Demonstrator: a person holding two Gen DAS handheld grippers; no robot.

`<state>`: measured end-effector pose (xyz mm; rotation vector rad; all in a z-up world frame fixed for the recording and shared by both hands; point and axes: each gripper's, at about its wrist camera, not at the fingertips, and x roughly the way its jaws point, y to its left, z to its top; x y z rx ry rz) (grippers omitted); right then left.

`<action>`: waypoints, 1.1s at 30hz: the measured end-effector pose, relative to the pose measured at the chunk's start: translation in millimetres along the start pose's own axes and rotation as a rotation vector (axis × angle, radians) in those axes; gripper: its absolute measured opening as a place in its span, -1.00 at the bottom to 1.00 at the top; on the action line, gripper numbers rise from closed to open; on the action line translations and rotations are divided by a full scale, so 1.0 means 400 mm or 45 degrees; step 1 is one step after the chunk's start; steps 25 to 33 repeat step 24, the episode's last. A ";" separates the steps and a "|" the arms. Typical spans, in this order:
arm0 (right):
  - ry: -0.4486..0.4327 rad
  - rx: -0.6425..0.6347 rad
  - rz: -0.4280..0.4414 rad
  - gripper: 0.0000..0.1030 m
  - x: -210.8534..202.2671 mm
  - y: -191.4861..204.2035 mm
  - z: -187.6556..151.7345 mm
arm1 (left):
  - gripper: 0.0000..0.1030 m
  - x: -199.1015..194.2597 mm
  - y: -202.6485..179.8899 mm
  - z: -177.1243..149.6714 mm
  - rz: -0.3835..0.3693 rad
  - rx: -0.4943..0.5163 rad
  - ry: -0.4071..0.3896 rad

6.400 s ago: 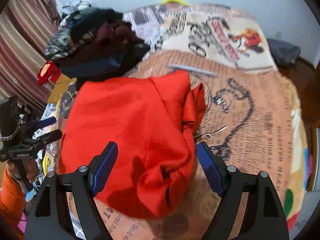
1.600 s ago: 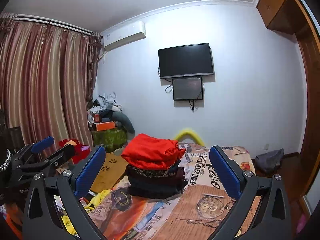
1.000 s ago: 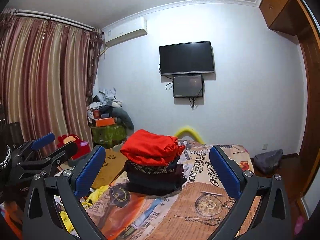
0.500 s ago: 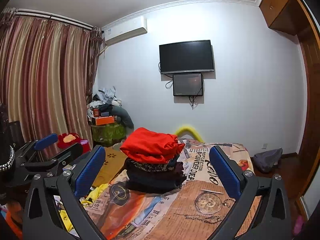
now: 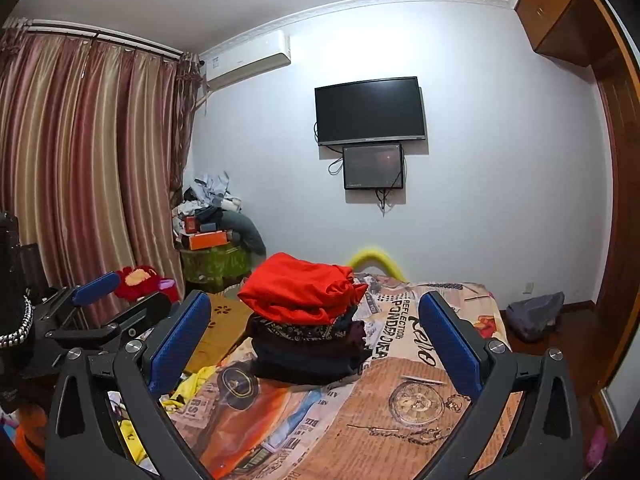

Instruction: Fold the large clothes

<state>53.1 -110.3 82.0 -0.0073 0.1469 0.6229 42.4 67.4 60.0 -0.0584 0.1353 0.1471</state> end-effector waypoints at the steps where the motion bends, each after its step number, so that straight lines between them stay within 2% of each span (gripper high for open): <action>1: 0.000 0.001 -0.002 1.00 0.001 0.000 -0.001 | 0.99 0.001 0.001 0.000 0.000 -0.001 0.001; 15: 0.007 0.018 -0.005 1.00 0.009 -0.005 -0.014 | 0.99 0.008 0.002 -0.004 -0.006 0.007 -0.014; 33: 0.029 0.023 -0.004 1.00 0.025 -0.004 -0.019 | 0.99 0.022 0.016 -0.019 -0.019 -0.003 0.014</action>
